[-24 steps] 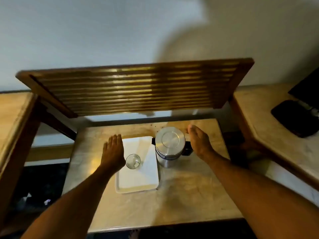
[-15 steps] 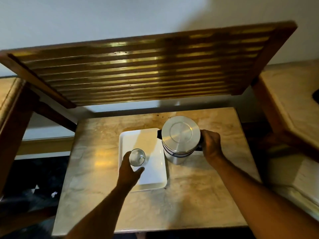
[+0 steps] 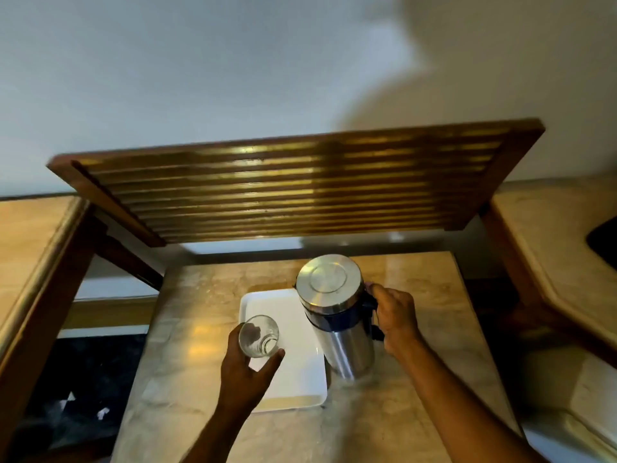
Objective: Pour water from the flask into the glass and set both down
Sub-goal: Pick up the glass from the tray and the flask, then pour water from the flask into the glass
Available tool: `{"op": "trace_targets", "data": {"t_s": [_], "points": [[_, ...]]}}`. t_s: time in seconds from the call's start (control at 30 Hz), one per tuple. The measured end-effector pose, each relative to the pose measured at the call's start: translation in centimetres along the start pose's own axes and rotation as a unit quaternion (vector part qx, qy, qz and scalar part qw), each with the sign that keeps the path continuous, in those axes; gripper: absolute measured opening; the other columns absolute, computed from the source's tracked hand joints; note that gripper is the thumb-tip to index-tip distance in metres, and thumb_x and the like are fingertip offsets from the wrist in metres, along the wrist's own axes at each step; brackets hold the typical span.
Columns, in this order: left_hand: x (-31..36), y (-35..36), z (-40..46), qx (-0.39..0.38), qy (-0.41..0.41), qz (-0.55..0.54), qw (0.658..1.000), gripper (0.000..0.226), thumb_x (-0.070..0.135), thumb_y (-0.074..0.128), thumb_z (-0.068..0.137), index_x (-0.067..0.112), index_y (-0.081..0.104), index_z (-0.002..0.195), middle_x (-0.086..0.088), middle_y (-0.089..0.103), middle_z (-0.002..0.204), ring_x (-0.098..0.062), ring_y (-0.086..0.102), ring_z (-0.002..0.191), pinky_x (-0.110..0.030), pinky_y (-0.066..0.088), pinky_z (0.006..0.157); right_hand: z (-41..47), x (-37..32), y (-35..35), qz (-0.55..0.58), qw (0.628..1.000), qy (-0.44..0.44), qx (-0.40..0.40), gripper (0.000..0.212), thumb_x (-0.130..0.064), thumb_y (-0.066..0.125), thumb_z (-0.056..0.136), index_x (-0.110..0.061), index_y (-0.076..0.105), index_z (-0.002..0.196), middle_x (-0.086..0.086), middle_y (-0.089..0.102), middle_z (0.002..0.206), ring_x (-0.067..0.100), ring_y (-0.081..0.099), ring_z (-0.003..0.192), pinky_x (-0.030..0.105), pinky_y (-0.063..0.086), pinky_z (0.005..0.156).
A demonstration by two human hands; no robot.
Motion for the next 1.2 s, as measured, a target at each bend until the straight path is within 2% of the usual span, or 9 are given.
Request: {"op": "trace_targets", "data": {"t_s": [0.1,0.2,0.3,0.43,0.57,0.7,0.77,0.97,1.2], "points": [[3.7,-3.2,-0.3,0.0,0.014,-0.007,1.0,0.071,0.022,0.091,0.067,0.042,0.048,0.119,0.008,0.063,0.116,-0.018,0.062,0.108,-0.044,0.055,0.09,-3.0,-4.4,0.6,0.008,1.0,0.001,0.001,0.02,-0.035,0.07,0.075,-0.017,0.074,0.066,-0.001,0.073,0.061,0.01,0.068,0.056,0.025,0.052,0.044],[9.1,-7.0,-1.0,-0.006,0.033,-0.036,0.999,0.072,0.015,0.09,0.068,0.04,0.049,0.121,0.002,0.065,0.114,-0.024,0.063,0.108,-0.037,0.054,0.087,-7.2,-11.5,1.6,0.008,0.999,-0.004,-0.041,0.033,-0.039,0.066,0.079,-0.017,0.067,0.054,-0.002,0.054,0.04,0.014,0.048,0.033,0.019,0.035,0.034],[15.1,-10.2,-1.5,-0.016,0.071,-0.065,0.995,0.071,0.01,0.087,0.069,0.039,0.052,0.123,0.002,0.065,0.112,-0.023,0.065,0.107,-0.031,0.057,0.085,-11.0,-19.3,2.6,-0.005,0.994,-0.031,-0.101,0.037,-0.04,0.059,0.089,-0.014,0.062,0.063,-0.002,0.042,0.038,0.013,0.036,0.033,0.021,0.028,0.036],[25.1,-16.0,-2.8,-0.009,0.143,-0.091,0.985,0.065,0.044,0.084,0.067,0.05,0.05,0.122,0.009,0.063,0.116,-0.01,0.066,0.106,-0.024,0.059,0.076,-18.3,-31.5,3.8,0.008,0.977,-0.125,-0.172,0.041,-0.04,0.056,0.093,-0.011,0.057,0.063,-0.002,0.044,0.038,0.012,0.038,0.033,0.019,0.032,0.035],[33.6,-21.2,-3.3,0.024,0.216,-0.117,0.969,0.062,0.059,0.079,0.067,0.056,0.049,0.122,0.026,0.066,0.115,-0.002,0.067,0.105,-0.025,0.06,0.072,-24.1,-41.5,4.2,0.004,0.959,-0.222,-0.176,0.047,-0.04,0.058,0.091,-0.018,0.053,0.049,-0.002,0.042,0.036,0.012,0.034,0.03,0.018,0.028,0.034],[38.9,-24.4,-3.8,0.04,0.262,-0.127,0.956,0.057,0.047,0.081,0.072,0.044,0.053,0.122,0.005,0.071,0.109,-0.018,0.071,0.099,-0.04,0.063,0.075,-28.0,-49.0,4.7,-0.015,0.946,-0.29,-0.147,0.05,-0.034,0.059,0.089,-0.019,0.049,0.042,-0.004,0.037,0.034,0.012,0.027,0.029,0.016,0.021,0.035],[40.9,-25.5,-4.4,0.051,0.287,-0.119,0.949,0.056,0.037,0.08,0.075,0.04,0.05,0.122,0.0,0.068,0.108,-0.014,0.07,0.099,-0.028,0.062,0.071,-29.6,-51.9,5.2,-0.047,0.937,-0.32,-0.135,0.047,-0.032,0.061,0.084,-0.019,0.05,0.04,-0.005,0.034,0.035,0.012,0.025,0.03,0.016,0.019,0.037],[44.5,-27.0,-5.2,0.075,0.32,-0.078,0.941,0.057,0.014,0.082,0.077,0.034,0.048,0.119,0.009,0.063,0.101,0.007,0.064,0.091,-0.006,0.051,0.062,-33.4,-58.3,7.8,-0.217,0.873,-0.421,-0.119,0.028,-0.032,0.059,0.069,-0.016,0.047,0.049,0.001,0.033,0.042,0.016,0.024,0.036,0.021,0.019,0.038],[45.7,-26.3,-5.0,0.069,0.348,-0.055,0.933,0.062,0.018,0.085,0.073,0.02,0.05,0.124,0.006,0.063,0.098,-0.014,0.067,0.083,-0.025,0.061,0.069,-36.3,-62.1,11.0,-0.397,0.766,-0.492,-0.118,0.032,-0.033,0.052,0.077,-0.009,0.051,0.056,0.006,0.046,0.054,0.021,0.039,0.046,0.032,0.037,0.048]]}}
Point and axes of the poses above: each hand's wrist, its own z-axis towards the middle knuckle, its own y-axis out of the palm, x = y × z, the point moved 10 cm from there along z, towards the middle knuckle
